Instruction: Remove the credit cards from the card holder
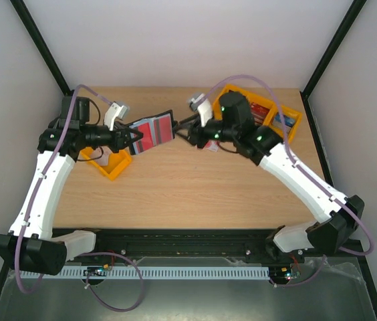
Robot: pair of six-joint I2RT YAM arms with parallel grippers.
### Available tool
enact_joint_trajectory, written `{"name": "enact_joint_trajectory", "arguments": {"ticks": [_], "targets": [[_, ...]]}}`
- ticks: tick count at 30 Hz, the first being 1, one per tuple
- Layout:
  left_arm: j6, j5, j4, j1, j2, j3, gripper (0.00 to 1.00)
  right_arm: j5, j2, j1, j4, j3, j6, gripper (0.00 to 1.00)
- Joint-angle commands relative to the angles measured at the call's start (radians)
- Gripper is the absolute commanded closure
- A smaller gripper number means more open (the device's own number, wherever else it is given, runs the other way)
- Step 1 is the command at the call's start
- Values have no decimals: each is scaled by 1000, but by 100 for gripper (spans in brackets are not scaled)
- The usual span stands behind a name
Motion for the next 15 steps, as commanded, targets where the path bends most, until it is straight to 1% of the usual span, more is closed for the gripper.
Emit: {"name": "enact_joint_trajectory", "arguments": {"ticks": [1, 2, 3, 4, 5, 7, 8, 10, 15], "targets": [[14, 87, 0, 3, -4, -1, 98, -489, -70, 80, 379, -171, 23, 66], [30, 114, -13, 3, -5, 2, 98, -506, -83, 80, 551, -236, 118, 66], [44, 145, -25, 3, -6, 9, 98, -508, -79, 80, 679, -278, 184, 67], [55, 162, -35, 3, -6, 15, 98, -508, -57, 80, 725, -278, 216, 68], [70, 178, -53, 3, -8, 22, 98, -501, -25, 80, 720, -256, 230, 71], [111, 227, -81, 3, -7, 36, 98, -479, 28, 80, 654, -202, 233, 78], [137, 255, -101, 3, -7, 41, 98, -468, 43, 79, 643, -189, 230, 80], [195, 303, -147, 3, -8, 56, 98, -456, 53, 79, 635, -188, 219, 80], [280, 351, -217, 3, -10, 78, 98, -411, 61, 69, 579, -184, 178, 83]]}}
